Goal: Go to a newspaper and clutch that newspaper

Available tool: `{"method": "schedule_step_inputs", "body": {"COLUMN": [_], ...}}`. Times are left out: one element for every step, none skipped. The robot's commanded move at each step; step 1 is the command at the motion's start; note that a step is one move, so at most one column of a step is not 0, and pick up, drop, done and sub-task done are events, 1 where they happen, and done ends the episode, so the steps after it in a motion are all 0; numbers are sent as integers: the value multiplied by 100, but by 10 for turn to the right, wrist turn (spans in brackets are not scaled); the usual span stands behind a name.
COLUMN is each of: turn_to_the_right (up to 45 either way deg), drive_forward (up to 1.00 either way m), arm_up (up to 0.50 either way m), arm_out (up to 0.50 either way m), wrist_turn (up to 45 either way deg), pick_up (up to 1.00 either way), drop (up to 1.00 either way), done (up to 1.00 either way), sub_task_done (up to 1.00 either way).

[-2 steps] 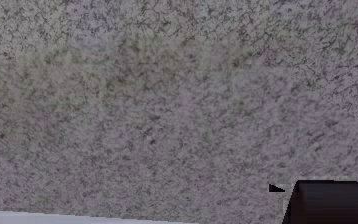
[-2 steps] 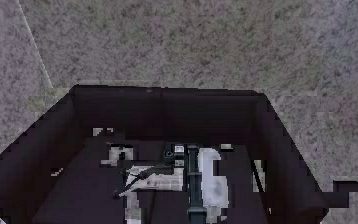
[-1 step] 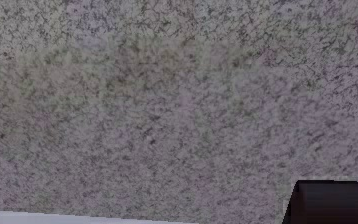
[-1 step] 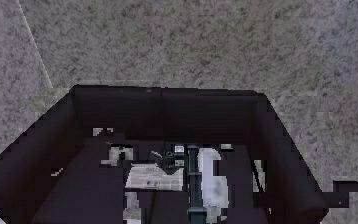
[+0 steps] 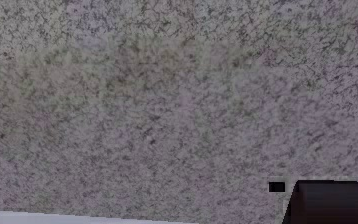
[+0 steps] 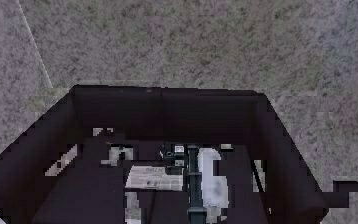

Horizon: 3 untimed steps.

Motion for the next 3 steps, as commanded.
{"method": "schedule_step_inputs", "body": {"turn_to_the_right": [0, 0, 0], "drive_forward": [0, 0, 0], "arm_up": [0, -30, 0], "arm_out": [0, 0, 0], "wrist_turn": [60, 0, 0], "pick_up": [0, 0, 100], "drop": [0, 0, 0], "done": [0, 0, 0], "sub_task_done": [0, 0, 0]}}
